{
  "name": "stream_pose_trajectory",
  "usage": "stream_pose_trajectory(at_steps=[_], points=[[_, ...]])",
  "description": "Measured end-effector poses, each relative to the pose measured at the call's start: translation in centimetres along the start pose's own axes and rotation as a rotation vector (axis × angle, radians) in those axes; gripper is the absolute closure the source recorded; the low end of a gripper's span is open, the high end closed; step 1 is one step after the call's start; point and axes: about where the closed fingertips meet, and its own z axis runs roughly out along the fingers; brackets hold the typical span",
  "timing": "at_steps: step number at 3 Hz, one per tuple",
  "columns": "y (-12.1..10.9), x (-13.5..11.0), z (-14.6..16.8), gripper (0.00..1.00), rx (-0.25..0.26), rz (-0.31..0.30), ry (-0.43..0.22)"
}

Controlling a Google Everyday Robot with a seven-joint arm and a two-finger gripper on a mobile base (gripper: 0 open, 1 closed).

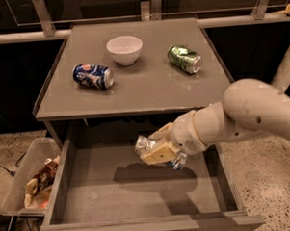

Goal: Place redbull can into top drawer

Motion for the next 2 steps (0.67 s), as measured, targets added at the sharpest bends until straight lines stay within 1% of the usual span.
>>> stream_pose_trajectory(at_steps=[1, 2], points=[[-1.0, 2.4, 4.3, 1.0, 0.033, 0.048, 0.011], [-2.7, 4.6, 7.5, 1.0, 0.115, 0.08, 0.014]])
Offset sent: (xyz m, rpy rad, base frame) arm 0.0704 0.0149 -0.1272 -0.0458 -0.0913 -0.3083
